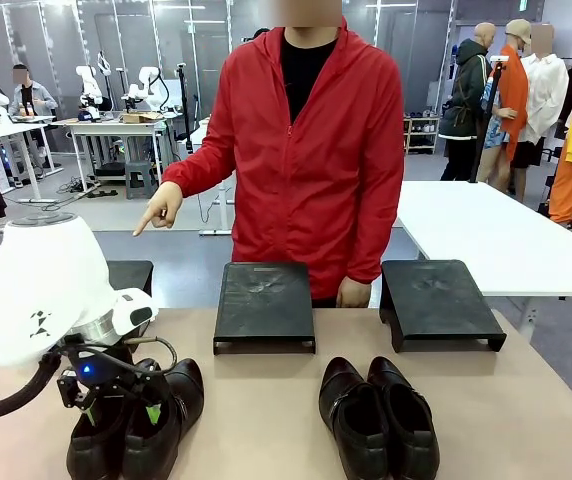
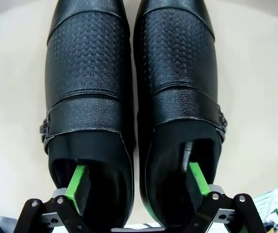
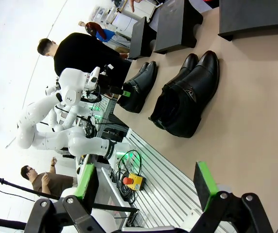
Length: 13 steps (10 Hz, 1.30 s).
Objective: Place the shoes on the stand as instructed by the person.
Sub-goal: Pick up one pair of Shoes and place it on the Shoes Stand indicated by the person.
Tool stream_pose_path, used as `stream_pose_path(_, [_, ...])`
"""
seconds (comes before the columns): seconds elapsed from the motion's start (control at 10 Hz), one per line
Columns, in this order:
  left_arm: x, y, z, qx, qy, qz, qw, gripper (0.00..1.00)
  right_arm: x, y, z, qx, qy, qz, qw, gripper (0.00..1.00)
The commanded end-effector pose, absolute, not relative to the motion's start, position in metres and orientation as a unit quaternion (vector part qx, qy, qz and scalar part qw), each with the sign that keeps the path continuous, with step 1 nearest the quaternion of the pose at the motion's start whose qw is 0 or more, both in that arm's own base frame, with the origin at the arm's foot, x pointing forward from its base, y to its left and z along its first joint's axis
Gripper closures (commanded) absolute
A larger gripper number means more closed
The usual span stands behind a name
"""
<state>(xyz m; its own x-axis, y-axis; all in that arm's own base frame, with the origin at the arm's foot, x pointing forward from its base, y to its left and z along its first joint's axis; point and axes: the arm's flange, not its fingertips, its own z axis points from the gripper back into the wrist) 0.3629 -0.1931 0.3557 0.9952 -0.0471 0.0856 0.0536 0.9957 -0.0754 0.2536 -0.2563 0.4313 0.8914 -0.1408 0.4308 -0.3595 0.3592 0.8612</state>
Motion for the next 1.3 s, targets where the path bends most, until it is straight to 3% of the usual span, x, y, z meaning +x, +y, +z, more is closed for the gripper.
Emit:
stream_pose_path(0.0, [0.346, -0.1875, 0.3371, -0.041, -0.042, -0.015, 0.998, 0.0, 0.2546, -0.2575, 0.4335, 0.565, -0.23, 0.07, 0.789, 0.0])
stream_pose_path(0.3, [0.3481, -0.1888, 0.3355, -0.038, -0.034, -0.012, 0.999, 0.0, 0.2546, -0.2575, 0.4335, 0.565, -0.23, 0.07, 0.789, 0.0])
stream_pose_path(0.6, [0.3491, -0.1886, 0.335, -0.041, -0.029, -0.014, 0.999, 0.93, 0.2546, -0.2575, 0.4335, 0.565, -0.23, 0.07, 0.789, 0.0])
stream_pose_path(0.7, [0.3484, -0.1882, 0.3346, -0.041, -0.028, -0.013, 0.999, 1.0, 0.2546, -0.2575, 0.4335, 0.565, -0.23, 0.07, 0.789, 0.0])
stream_pose_path(1.0, [0.3491, -0.1876, 0.3346, -0.044, -0.026, -0.013, 0.999, 0.96, 0.2546, -0.2575, 0.4335, 0.565, -0.23, 0.07, 0.789, 0.0])
stream_pose_path(1.2, [0.3498, -0.1886, 0.3371, -0.047, -0.022, -0.013, 0.999, 1.0, 0.2546, -0.2575, 0.4335, 0.565, -0.23, 0.07, 0.789, 0.0])
